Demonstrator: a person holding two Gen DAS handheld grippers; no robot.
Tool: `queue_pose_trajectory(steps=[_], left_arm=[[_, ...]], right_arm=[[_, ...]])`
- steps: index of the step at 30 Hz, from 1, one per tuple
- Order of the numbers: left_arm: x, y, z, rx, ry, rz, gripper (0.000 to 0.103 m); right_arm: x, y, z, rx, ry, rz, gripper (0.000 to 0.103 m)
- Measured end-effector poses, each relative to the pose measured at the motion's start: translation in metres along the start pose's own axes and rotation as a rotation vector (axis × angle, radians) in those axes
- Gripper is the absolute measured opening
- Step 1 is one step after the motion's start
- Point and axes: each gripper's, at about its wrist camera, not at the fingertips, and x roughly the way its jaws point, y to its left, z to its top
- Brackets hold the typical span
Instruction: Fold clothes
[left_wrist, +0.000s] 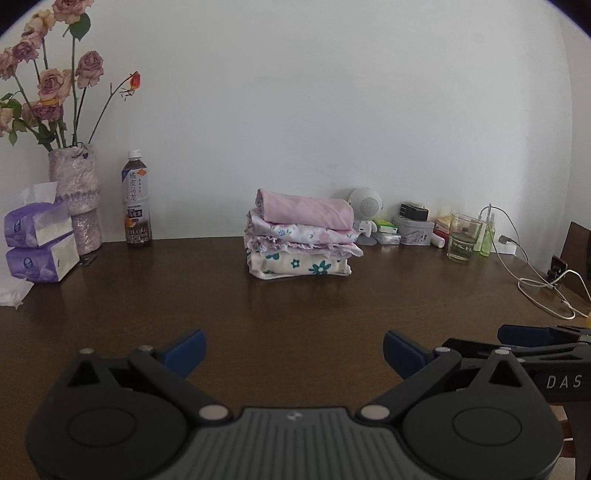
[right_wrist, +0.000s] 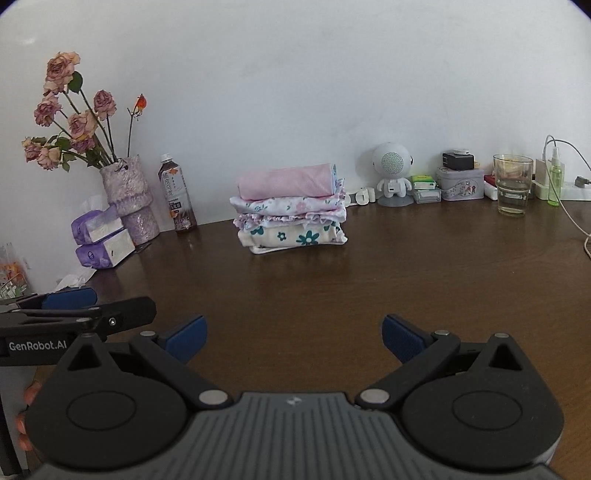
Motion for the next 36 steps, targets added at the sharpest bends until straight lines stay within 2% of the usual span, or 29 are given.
queue_pose_trajectory(steps=[6, 13, 18, 23, 30, 36], left_arm=[[-0.044, -0.012, -0.04, 0.05, -0.004, 0.031, 0.103], [-0.095, -0.011, -0.074, -0.011, -0.009, 0.055, 0.103], [-0.122, -0.014, -0.097, 0.015, -0.039, 0.092, 0.103], [-0.128, -0.02, -0.118, 0.077, -0.085, 0.175, 0.103], [-0.128, -0.018, -0.125, 0.086, -0.1, 0.191, 0.103], [-0.129, -0.021, -0.126, 0.1, -0.111, 0.212, 0.103]], right_arm=[[-0.04, 0.018, -0.04, -0.064, -0.015, -0.03, 0.103], [-0.074, 0.035, -0.077, -0.049, -0.009, 0.007, 0.103], [-0.096, 0.049, -0.1, -0.055, -0.029, 0.028, 0.103], [-0.099, 0.059, -0.113, -0.075, -0.039, 0.029, 0.103], [-0.094, 0.06, -0.118, -0.075, -0.044, -0.018, 0.103], [-0.094, 0.057, -0.119, -0.061, -0.059, -0.007, 0.103]])
